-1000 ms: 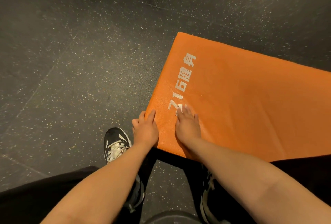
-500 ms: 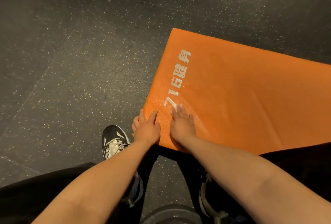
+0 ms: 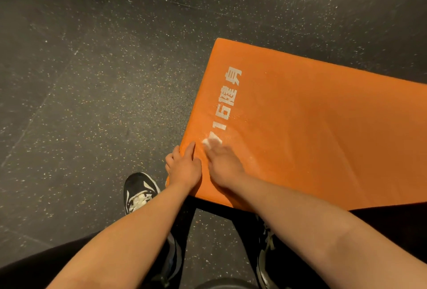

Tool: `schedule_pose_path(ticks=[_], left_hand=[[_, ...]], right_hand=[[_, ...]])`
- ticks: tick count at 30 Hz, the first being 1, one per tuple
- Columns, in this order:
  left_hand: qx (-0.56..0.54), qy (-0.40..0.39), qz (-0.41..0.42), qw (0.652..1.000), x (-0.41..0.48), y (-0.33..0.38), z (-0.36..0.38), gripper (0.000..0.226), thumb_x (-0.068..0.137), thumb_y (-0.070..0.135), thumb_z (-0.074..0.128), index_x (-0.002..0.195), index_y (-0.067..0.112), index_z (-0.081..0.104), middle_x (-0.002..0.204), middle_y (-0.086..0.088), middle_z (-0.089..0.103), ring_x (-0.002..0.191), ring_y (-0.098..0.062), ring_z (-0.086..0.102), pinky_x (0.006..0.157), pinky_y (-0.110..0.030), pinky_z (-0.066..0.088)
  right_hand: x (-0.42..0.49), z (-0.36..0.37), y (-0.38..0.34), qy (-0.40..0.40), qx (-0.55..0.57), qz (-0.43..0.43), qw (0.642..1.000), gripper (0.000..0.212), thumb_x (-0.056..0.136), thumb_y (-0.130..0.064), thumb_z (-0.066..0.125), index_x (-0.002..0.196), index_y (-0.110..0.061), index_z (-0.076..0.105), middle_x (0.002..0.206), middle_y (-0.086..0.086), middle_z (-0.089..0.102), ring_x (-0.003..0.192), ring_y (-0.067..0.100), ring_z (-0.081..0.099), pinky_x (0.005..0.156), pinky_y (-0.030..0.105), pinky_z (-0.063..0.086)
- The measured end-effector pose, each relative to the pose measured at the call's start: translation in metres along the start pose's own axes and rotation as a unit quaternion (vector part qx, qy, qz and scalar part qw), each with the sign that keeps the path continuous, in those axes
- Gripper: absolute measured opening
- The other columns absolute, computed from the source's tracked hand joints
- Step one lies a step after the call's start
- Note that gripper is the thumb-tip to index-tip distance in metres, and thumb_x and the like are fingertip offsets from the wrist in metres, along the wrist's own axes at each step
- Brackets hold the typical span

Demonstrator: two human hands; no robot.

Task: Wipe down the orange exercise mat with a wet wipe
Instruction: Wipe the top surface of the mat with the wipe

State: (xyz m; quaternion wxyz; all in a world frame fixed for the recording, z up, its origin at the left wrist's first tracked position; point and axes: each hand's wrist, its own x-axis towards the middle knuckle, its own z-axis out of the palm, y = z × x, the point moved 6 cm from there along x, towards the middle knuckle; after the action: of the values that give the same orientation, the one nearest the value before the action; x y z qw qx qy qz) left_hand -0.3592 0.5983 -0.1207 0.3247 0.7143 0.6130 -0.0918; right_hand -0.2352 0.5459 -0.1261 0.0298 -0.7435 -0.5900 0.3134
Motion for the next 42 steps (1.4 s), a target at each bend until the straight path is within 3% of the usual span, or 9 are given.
schedule_pose_path(ticks=[3, 10, 16, 23, 27, 30, 36, 40, 42], left_hand=[[-0.004, 0.007, 0.004, 1.000, 0.007, -0.001, -0.001, 0.052, 0.103, 0.038, 0.037, 0.154, 0.041, 0.028, 0.165, -0.009, 0.017, 0.138, -0.032, 0.019, 0.116, -0.045, 0.017], [-0.039, 0.020, 0.001, 0.999, 0.029, 0.007, -0.007, 0.052, 0.103, 0.040, 0.041, 0.154, 0.039, 0.032, 0.160, -0.008, 0.027, 0.140, -0.033, 0.021, 0.116, -0.047, 0.018], [-0.103, 0.010, 0.002, 0.995, 0.047, 0.014, -0.012, 0.051, 0.103, 0.034, 0.044, 0.153, 0.037, 0.035, 0.148, -0.012, 0.036, 0.133, -0.034, 0.029, 0.114, -0.039, 0.024], [-0.089, 0.041, 0.012, 0.995, 0.044, 0.013, -0.010, 0.051, 0.102, 0.034, 0.048, 0.151, 0.038, 0.035, 0.138, -0.011, 0.036, 0.124, -0.032, 0.029, 0.111, -0.041, 0.029], [-0.095, 0.071, 0.014, 0.993, 0.031, 0.011, -0.006, 0.051, 0.099, 0.028, 0.047, 0.148, 0.037, 0.039, 0.133, -0.010, 0.039, 0.119, -0.030, 0.031, 0.108, -0.042, 0.032], [-0.082, 0.072, 0.022, 0.994, 0.025, 0.007, -0.003, 0.050, 0.100, 0.028, 0.049, 0.148, 0.035, 0.040, 0.134, -0.011, 0.039, 0.118, -0.030, 0.031, 0.107, -0.042, 0.033], [-0.061, 0.064, 0.029, 0.996, 0.028, 0.007, -0.007, 0.051, 0.102, 0.033, 0.046, 0.152, 0.033, 0.035, 0.144, -0.010, 0.034, 0.124, -0.032, 0.028, 0.111, -0.044, 0.029], [-0.034, 0.050, 0.027, 0.998, 0.029, 0.008, -0.004, 0.051, 0.102, 0.031, 0.040, 0.152, 0.034, 0.033, 0.159, -0.005, 0.026, 0.129, -0.030, 0.028, 0.113, -0.044, 0.025], [-0.027, 0.040, 0.031, 0.998, 0.030, 0.011, -0.002, 0.050, 0.102, 0.029, 0.037, 0.152, 0.036, 0.032, 0.163, -0.002, 0.022, 0.129, -0.029, 0.028, 0.112, -0.045, 0.025]], right_hand=[[0.010, 0.002, -0.004, -0.005, -0.016, -0.056, 0.998, 0.056, 0.108, -0.024, 0.028, 0.162, -0.021, 0.016, 0.170, -0.001, 0.004, 0.156, 0.016, -0.004, 0.123, 0.044, -0.009], [0.035, -0.021, 0.043, 0.093, 0.046, 0.155, 0.982, 0.075, 0.096, -0.002, 0.037, 0.162, -0.014, 0.003, 0.169, 0.005, -0.015, 0.155, 0.020, -0.016, 0.127, 0.039, -0.002], [0.045, 0.000, 0.002, 0.037, 0.051, -0.052, 0.997, 0.058, 0.106, -0.014, 0.034, 0.162, -0.017, 0.017, 0.170, 0.001, 0.006, 0.156, 0.017, -0.002, 0.123, 0.036, -0.009], [0.061, -0.023, 0.034, 0.092, 0.046, 0.098, 0.990, 0.066, 0.103, -0.012, 0.037, 0.163, -0.017, 0.010, 0.170, 0.002, -0.003, 0.156, 0.017, -0.009, 0.126, 0.043, -0.006], [0.052, -0.002, -0.008, 0.045, 0.082, -0.057, 0.994, 0.059, 0.106, -0.014, 0.037, 0.162, -0.016, 0.018, 0.170, 0.003, 0.008, 0.156, 0.016, 0.001, 0.124, 0.036, -0.007], [0.051, -0.004, -0.001, 0.045, 0.042, -0.097, 0.993, 0.061, 0.105, -0.012, 0.038, 0.162, -0.019, 0.017, 0.170, 0.001, 0.008, 0.156, 0.016, 0.001, 0.125, 0.042, -0.006], [0.052, -0.028, 0.039, 0.127, 0.060, 0.126, 0.982, 0.062, 0.103, -0.012, 0.042, 0.161, -0.016, 0.021, 0.169, 0.010, 0.010, 0.156, 0.028, 0.001, 0.127, 0.043, 0.005], [0.050, -0.007, -0.002, 0.065, 0.130, -0.016, 0.989, 0.056, 0.105, -0.011, 0.038, 0.159, -0.018, 0.028, 0.167, 0.006, 0.022, 0.155, 0.027, 0.014, 0.126, 0.046, 0.013], [0.047, -0.003, -0.011, 0.034, 0.115, -0.068, 0.991, 0.053, 0.106, -0.014, 0.037, 0.159, -0.017, 0.029, 0.167, 0.004, 0.023, 0.156, 0.023, 0.013, 0.127, 0.044, 0.006]])
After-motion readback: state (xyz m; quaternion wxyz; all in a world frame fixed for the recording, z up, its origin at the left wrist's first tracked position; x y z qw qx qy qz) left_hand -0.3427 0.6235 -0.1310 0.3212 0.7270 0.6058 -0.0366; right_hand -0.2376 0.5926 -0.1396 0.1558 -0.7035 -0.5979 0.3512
